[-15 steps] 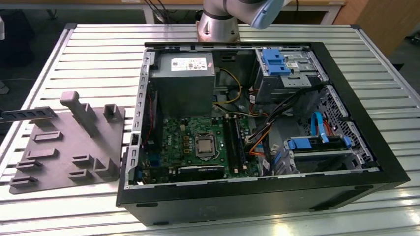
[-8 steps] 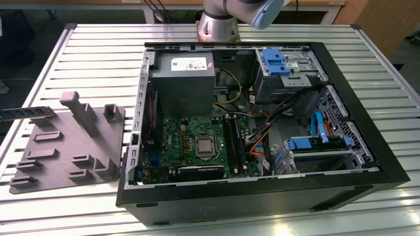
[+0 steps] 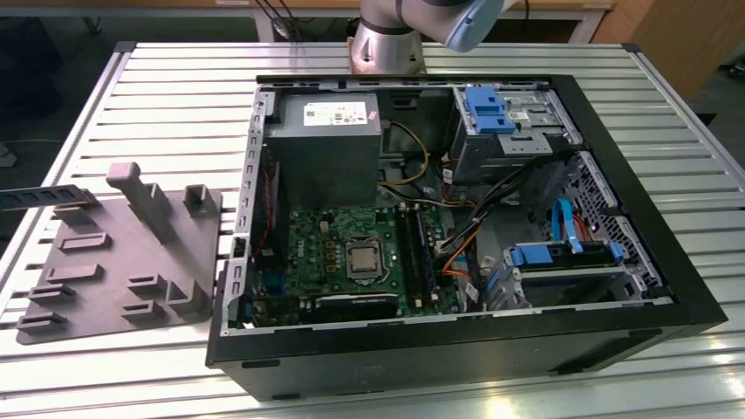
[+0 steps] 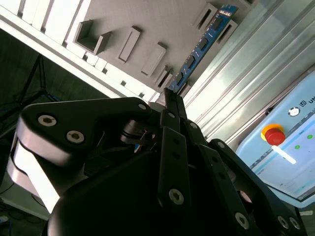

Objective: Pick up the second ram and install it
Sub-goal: 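Pick up the second ram and move it above second insertion slot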

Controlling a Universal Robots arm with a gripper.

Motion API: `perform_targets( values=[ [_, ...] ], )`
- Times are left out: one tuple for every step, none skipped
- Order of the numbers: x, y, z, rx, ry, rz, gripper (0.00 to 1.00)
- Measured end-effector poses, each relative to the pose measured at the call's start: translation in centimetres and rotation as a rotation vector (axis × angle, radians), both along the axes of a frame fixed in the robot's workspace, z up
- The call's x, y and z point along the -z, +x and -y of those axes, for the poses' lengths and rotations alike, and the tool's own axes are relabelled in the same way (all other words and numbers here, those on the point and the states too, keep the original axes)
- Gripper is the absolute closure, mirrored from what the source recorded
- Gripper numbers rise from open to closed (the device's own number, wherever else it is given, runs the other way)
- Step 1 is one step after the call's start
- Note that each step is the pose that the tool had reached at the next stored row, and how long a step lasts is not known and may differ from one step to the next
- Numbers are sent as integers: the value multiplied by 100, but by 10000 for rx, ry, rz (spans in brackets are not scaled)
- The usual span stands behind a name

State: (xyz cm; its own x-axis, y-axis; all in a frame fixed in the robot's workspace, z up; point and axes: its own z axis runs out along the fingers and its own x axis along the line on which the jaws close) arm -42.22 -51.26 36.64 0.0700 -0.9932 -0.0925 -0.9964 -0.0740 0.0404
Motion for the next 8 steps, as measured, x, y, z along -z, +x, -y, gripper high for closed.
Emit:
perform_targets(
  values=[
    [-8, 0, 0, 0, 2, 0, 89],
    [-15, 0, 0, 1, 4, 0, 89],
    [-22, 0, 0, 0, 5, 0, 89],
    [-29, 0, 0, 0, 7, 0, 89],
    [-35, 0, 0, 0, 10, 1, 89],
    [-43, 0, 0, 0, 12, 1, 89],
    [-50, 0, 0, 0, 14, 1, 89],
    [-57, 0, 0, 0, 16, 0, 89]
  ],
)
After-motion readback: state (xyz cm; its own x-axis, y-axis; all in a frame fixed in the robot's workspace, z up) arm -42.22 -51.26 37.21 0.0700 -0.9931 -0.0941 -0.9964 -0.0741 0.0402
